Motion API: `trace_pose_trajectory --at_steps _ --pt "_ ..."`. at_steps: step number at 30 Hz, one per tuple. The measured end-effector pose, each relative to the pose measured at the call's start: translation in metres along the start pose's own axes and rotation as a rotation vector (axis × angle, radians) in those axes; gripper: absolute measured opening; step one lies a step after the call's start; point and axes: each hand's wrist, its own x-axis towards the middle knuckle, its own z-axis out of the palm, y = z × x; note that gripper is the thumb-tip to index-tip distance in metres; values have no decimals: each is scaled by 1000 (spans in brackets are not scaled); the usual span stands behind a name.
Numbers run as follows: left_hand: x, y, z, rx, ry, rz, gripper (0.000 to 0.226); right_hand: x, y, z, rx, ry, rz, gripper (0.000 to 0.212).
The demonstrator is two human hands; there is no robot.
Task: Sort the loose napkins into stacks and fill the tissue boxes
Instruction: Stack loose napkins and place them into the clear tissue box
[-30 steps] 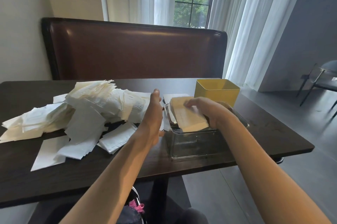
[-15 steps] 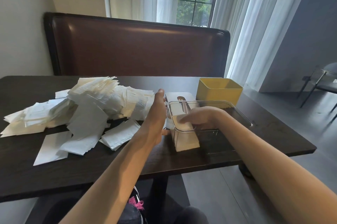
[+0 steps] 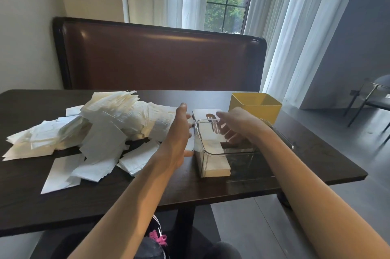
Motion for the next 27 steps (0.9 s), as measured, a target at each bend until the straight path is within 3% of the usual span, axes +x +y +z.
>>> trace_pose_trajectory --at_steps 6,10,14,19,27 --pt "3 17 -27 -9 77 82 62 -30 -38 17 483 184 -325 29" --pt "4 25 -58 -8 174 151 55 -45 -64 47 731 137 -372 24" --pt "5 23 -92 12 221 166 61 -50 -81 85 765 51 -369 20" --pt "6 7 -127 63 267 145 67 -31 -75 137 513 -25 -274 24" --pt "20 -28 -153 83 177 53 65 20 -32 183 -189 114 -325 13"
